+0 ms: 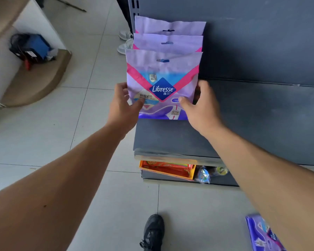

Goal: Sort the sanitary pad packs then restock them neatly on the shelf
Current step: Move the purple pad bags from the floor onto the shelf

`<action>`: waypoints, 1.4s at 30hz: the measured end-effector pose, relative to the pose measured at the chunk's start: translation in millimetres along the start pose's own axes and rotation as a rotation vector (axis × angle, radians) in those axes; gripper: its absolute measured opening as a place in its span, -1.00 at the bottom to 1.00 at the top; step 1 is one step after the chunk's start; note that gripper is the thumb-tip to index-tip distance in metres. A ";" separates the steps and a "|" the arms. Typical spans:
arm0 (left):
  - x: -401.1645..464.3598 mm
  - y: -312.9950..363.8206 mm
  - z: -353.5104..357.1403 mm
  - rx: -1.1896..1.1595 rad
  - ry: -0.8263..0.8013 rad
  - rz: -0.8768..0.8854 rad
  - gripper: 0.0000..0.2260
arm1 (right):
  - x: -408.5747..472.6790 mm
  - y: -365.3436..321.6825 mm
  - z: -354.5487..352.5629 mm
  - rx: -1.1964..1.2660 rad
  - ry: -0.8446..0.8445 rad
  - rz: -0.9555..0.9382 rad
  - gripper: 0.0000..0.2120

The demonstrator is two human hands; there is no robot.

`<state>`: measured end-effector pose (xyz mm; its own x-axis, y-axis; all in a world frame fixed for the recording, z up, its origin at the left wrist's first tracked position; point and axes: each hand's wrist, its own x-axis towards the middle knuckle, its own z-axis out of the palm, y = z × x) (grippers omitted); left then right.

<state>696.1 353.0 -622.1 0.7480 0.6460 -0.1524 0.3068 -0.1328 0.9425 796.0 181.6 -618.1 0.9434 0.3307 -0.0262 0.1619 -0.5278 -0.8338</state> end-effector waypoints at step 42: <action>-130.1 50.0 92.7 0.673 -0.087 0.634 -0.67 | -103.5 62.8 -117.8 -0.526 0.183 -0.300 -0.55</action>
<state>668.7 192.6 -582.7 0.9259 0.2486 0.2844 0.0823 -0.8676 0.4904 742.6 22.0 -602.9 0.8614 0.4096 0.3002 0.5040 -0.7620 -0.4066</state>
